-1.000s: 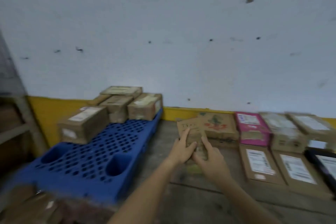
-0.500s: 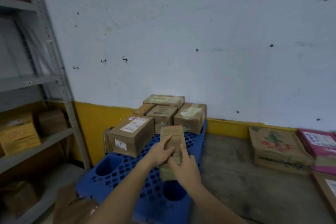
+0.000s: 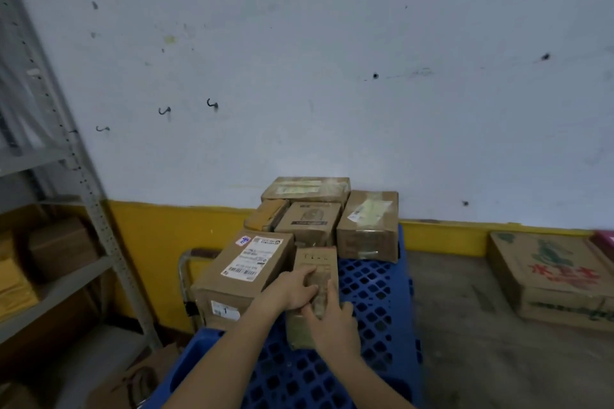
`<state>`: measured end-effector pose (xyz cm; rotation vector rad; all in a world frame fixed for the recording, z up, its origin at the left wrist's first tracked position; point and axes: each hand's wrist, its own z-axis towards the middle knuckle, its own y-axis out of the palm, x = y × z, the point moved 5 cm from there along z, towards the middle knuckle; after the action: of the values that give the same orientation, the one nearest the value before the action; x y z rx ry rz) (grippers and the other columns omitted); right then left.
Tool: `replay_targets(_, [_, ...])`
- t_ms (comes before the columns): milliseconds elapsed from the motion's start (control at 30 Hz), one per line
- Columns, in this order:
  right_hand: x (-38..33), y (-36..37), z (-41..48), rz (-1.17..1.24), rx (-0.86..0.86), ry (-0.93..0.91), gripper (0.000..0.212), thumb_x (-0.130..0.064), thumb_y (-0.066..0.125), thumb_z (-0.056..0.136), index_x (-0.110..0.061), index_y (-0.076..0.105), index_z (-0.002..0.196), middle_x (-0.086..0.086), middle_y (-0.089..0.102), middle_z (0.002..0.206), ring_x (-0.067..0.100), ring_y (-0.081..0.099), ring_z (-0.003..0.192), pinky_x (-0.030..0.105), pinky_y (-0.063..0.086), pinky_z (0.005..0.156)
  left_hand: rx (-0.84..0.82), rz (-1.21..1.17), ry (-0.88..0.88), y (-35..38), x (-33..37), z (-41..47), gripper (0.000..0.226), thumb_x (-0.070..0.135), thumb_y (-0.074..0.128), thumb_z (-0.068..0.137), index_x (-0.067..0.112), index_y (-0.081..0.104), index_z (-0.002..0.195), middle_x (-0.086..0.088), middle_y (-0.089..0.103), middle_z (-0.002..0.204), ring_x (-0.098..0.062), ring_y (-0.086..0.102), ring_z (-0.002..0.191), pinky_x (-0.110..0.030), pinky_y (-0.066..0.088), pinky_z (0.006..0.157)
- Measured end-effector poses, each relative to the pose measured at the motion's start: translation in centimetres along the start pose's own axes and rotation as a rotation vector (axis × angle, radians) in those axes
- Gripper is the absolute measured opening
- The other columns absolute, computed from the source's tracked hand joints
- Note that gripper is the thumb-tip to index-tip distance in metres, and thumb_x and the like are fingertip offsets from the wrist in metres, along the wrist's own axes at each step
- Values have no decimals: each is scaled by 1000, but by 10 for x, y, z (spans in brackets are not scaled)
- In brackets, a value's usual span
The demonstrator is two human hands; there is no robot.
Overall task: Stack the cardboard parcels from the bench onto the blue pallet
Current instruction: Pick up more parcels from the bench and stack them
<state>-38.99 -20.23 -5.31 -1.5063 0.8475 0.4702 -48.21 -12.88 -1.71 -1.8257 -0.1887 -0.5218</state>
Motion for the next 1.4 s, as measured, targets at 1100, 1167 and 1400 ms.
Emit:
replay_targets(1100, [-23,31,10,-44,183,131,80,-73,31,84,-38,-2,148,9,40,129,23,52,107,33,49,86,163,405,375,-26,-15,40,35,42,47,90,26,55,120,-3,48,128,-22,42,120,-47,38,101])
replay_targets(1167, [-23,27,9,-54,190,115,79,-74,31,83,-41,0,147,8,45,127,21,55,103,31,48,80,173,373,362,-29,-13,41,31,41,46,90,26,57,115,-2,50,121,-21,46,113,-46,39,99])
replay_targets(1400, [-11,-19,2,-217,249,63,76,-73,29,84,-40,4,148,9,41,140,22,55,110,30,46,73,242,301,330,-42,10,41,31,37,44,93,25,55,119,-2,55,122,-23,52,112,-45,44,96])
